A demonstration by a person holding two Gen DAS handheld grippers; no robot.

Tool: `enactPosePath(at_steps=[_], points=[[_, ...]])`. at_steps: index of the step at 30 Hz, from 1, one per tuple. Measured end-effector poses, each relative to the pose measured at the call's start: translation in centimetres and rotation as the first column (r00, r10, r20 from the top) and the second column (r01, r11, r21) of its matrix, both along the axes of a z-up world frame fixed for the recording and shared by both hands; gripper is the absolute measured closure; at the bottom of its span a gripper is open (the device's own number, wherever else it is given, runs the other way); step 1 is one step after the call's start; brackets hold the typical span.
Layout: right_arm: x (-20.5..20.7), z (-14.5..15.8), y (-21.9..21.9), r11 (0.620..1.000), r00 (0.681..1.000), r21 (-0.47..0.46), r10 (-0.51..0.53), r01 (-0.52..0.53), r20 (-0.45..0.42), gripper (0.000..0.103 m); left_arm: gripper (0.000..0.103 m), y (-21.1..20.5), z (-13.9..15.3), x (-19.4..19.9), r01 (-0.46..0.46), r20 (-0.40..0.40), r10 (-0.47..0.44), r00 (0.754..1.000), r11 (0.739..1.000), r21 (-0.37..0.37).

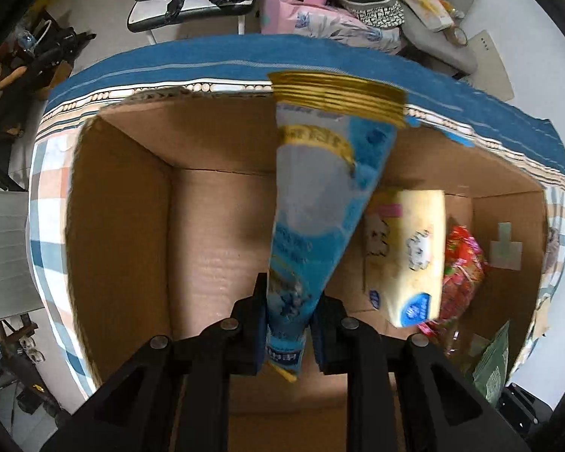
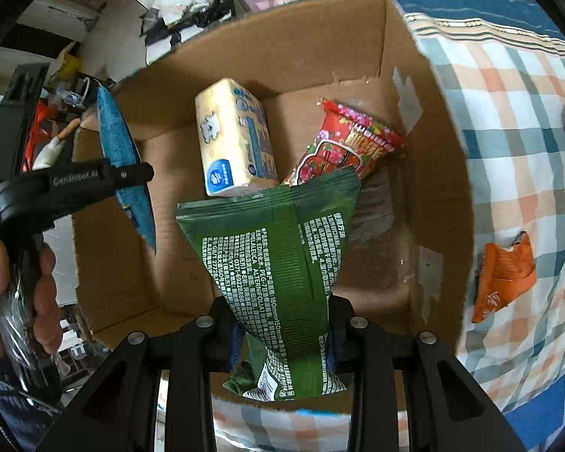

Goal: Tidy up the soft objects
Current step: 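Lift both snacks over the box and open both tools to release them, then grasp the orange chip bag with left tool while right tool grasps lilac cloth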

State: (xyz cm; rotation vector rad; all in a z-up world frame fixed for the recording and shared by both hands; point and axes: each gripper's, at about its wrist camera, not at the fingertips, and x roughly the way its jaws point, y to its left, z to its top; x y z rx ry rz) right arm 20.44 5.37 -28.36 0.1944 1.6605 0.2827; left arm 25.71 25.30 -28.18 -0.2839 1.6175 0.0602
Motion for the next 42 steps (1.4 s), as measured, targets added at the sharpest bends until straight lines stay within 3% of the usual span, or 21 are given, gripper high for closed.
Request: enactPosePath(at_steps=[4, 8, 13, 14, 16, 19, 22, 24, 34, 42], points=[[0.4, -1.7, 0.4, 1.0, 0.999, 0.002, -0.004, 0.004, -0.041, 0.066, 0.083, -0.3, -0.7, -0.1, 0.009, -0.041, -0.008, 0.999, 1.0, 0.014], [0.6, -2.2, 0.3, 1.0, 0.998, 0.005, -0.013, 0.013, -0.055, 0.049, 0.076, -0.5, -0.5, -0.5, 0.01, -0.054, -0.009, 0.998, 1.0, 0.021], [0.8, -2.0, 0.2, 1.0, 0.998, -0.002, -0.013, 0.013, -0.056, 0.039, 0.064, -0.7, 0.8, -1.5, -0.002, -0.037, 0.004, 0.999, 0.999, 0.037], [0.8, -1.9, 0.1, 1.0, 0.999, -0.008, -0.012, 0.012, -0.052, 0.036, 0.061, -0.7, 1.3, -1.8, -0.006, -0.025, 0.007, 1.0, 0.999, 0.045], [0.8, -1.4, -0.2, 1.0, 0.999, -0.027, -0.002, 0.001, -0.036, 0.032, 0.039, -0.9, 2.1, -2.6, -0.007, -0.001, 0.007, 1.0, 0.998, 0.064], [0.8, -0.8, -0.2, 0.999, 1.0, -0.042, 0.014, -0.015, -0.014, 0.02, 0.02, -0.8, 3.5, -4.4, -0.012, 0.039, 0.008, 0.999, 0.995, 0.1], [0.4, 0.2, -0.1, 0.997, 0.999, -0.065, 0.039, -0.037, 0.021, 0.007, 0.014, -0.7, 4.6, -6.2, -0.028, 0.07, 0.02, 0.997, 0.993, 0.112], [0.2, 0.8, 0.1, 0.995, 0.998, -0.082, 0.052, -0.048, 0.044, 0.003, 0.009, -0.7, 5.1, -7.2, -0.042, 0.09, 0.032, 0.995, 0.993, 0.112], [-2.0, 6.1, -0.9, 0.98, 0.97, -0.181, 0.12, -0.082, 0.212, 0.002, 0.009, -2.2, 10.1, -12.5, -0.097, 0.239, 0.052, 0.97, 0.979, 0.178], [-4.7, 10.6, -1.5, 0.977, 0.942, -0.185, 0.157, -0.104, 0.297, 0.002, 0.009, -3.4, 14.5, -15.5, -0.126, 0.322, 0.056, 0.945, 0.972, 0.2]])
